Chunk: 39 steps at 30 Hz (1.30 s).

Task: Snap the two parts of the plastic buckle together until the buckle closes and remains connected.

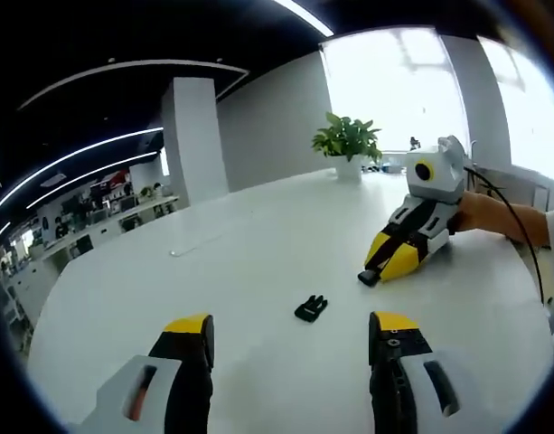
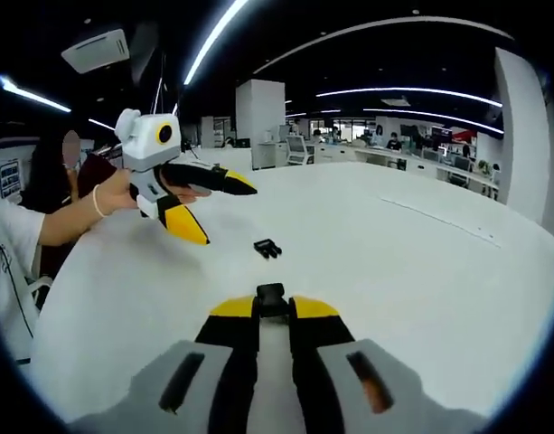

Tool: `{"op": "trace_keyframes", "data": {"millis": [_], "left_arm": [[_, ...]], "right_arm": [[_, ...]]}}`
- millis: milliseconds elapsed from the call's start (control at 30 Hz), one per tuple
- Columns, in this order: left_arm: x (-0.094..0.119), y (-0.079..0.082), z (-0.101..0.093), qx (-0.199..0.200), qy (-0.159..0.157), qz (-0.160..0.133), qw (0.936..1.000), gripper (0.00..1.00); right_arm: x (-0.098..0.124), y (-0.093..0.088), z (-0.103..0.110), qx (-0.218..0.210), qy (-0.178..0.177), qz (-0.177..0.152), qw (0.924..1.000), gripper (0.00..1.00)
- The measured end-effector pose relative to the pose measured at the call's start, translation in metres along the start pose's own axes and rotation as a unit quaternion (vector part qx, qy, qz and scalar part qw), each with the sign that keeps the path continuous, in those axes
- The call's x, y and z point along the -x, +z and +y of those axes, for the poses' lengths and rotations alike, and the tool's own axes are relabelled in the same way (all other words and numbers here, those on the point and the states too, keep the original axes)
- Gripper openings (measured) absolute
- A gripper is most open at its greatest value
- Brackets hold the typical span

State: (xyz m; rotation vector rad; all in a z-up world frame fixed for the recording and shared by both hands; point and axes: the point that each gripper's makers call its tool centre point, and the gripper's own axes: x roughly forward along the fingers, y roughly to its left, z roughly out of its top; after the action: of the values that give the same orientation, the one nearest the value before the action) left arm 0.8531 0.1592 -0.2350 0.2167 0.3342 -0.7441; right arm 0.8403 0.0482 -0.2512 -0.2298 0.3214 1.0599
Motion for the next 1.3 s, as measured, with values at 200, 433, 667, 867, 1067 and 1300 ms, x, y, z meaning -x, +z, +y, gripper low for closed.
{"op": "trace_keyframes", "data": {"millis": [200, 433, 667, 867, 1067, 1300], "left_arm": [[-0.005, 0.001, 0.003, -0.010, -0.009, -0.005, 0.9999, 0.71], [-0.008, 0.005, 0.005, -0.015, -0.017, -0.013, 0.9997, 0.71], [-0.010, 0.013, 0.001, -0.020, -0.037, -0.019, 0.9989, 0.71], [-0.012, 0.017, 0.004, -0.031, -0.051, -0.017, 0.9981, 0.70], [-0.014, 0.018, 0.003, -0.038, -0.078, -0.019, 0.9961, 0.68], [-0.017, 0.024, -0.002, -0.032, -0.123, -0.033, 0.9913, 0.64]], "right_arm": [[-0.001, 0.001, 0.005, 0.006, 0.011, -0.003, 0.9999, 0.13], [-0.003, 0.001, 0.007, 0.009, 0.015, -0.002, 0.9999, 0.13], [-0.003, 0.004, 0.009, 0.015, 0.020, -0.001, 0.9997, 0.13], [-0.002, 0.004, 0.007, 0.018, 0.018, 0.001, 0.9997, 0.13], [-0.004, 0.000, 0.006, 0.013, 0.017, 0.006, 0.9997, 0.13], [-0.004, 0.000, 0.010, 0.014, 0.024, 0.006, 0.9996, 0.13]]}}
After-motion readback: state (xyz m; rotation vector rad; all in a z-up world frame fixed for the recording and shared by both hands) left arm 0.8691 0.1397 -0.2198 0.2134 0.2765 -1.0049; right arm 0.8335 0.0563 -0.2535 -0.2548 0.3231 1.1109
